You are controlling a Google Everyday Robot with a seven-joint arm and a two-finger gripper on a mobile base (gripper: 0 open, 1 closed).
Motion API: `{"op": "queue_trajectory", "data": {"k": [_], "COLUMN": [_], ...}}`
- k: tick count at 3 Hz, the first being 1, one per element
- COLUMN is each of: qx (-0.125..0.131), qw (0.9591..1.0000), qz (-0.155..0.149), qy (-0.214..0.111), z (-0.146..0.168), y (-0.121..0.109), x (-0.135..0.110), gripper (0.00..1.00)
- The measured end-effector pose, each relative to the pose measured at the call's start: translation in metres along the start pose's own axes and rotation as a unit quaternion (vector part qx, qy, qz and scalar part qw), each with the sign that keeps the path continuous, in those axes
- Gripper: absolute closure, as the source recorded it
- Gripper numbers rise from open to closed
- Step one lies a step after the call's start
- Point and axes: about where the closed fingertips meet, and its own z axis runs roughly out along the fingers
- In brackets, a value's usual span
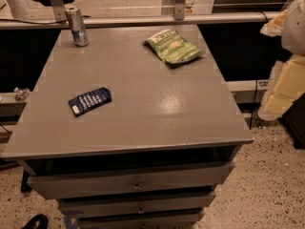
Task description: Pick redbull can
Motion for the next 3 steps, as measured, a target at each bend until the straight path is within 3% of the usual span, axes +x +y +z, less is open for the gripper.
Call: {"op": "queue_trajectory", "data": {"k": [1,2,3], "qx": [0.000,0.006,0.006], "qw": [1.0000,0.9993,0.9946], "qz": [0.000,0.005,0.022], "qy": [0.000,-0.036,-0.101], "z": [0.000,0.013,0.037], "y": [0.000,-0.003,-0.018], "x": [0.000,-0.029,-0.080], "gripper": [0.00,0.00,0.00]}}
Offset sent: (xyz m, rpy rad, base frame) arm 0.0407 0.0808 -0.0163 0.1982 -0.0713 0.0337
